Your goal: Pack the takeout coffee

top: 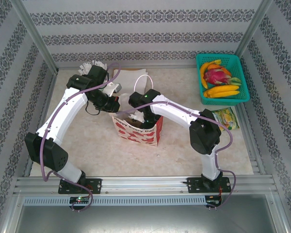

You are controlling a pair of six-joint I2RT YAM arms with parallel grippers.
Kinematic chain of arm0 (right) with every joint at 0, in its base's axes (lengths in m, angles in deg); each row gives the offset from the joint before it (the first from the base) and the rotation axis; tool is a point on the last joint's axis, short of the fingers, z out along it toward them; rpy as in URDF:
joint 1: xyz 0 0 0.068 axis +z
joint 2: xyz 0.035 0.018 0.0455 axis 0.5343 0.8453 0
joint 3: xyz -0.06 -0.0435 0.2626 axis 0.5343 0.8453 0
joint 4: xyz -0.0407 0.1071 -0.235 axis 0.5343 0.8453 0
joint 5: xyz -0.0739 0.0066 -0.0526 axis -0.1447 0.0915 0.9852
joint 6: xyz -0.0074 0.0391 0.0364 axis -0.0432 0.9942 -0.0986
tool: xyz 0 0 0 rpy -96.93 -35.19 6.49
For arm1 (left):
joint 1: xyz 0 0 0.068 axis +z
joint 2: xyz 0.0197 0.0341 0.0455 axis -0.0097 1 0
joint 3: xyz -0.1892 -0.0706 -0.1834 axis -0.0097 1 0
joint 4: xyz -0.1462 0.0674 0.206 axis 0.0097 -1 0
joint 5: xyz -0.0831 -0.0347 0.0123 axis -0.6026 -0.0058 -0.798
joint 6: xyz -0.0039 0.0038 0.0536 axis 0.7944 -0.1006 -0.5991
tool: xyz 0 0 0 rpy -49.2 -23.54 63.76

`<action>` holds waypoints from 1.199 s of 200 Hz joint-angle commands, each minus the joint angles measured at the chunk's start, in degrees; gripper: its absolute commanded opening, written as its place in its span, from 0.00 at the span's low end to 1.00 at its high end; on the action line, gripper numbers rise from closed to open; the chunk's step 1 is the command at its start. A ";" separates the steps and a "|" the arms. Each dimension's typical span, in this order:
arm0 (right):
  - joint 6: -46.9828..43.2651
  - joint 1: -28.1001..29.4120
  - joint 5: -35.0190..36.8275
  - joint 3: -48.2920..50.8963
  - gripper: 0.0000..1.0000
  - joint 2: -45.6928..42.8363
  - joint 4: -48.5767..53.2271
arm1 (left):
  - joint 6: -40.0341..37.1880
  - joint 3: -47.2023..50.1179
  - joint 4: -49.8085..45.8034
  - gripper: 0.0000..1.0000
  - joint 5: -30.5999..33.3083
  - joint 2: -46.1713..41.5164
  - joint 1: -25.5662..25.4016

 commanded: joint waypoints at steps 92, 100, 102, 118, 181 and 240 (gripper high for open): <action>-0.54 0.75 -0.79 -1.16 0.97 -0.36 0.46 | -0.15 -0.71 -0.49 0.02 0.68 -0.90 0.67; -0.39 0.83 -1.30 -1.56 0.98 -0.69 0.37 | -0.07 -0.66 -0.47 0.02 0.73 -0.92 0.71; -0.33 0.92 -1.46 -1.61 0.98 -0.83 0.42 | -0.09 -0.65 -0.46 0.02 0.71 -0.94 0.71; -0.02 1.11 -2.94 -2.95 0.98 -2.09 0.68 | 0.02 -0.67 -0.41 0.02 0.55 -0.80 0.67; -0.38 2.13 -3.80 -9.07 0.98 -3.80 5.56 | 0.60 -1.22 -0.27 0.02 -0.63 -0.77 0.71; 1.21 2.50 -2.64 -14.88 0.98 -3.56 10.54 | 1.77 -2.05 -1.75 0.01 -0.07 -1.41 0.63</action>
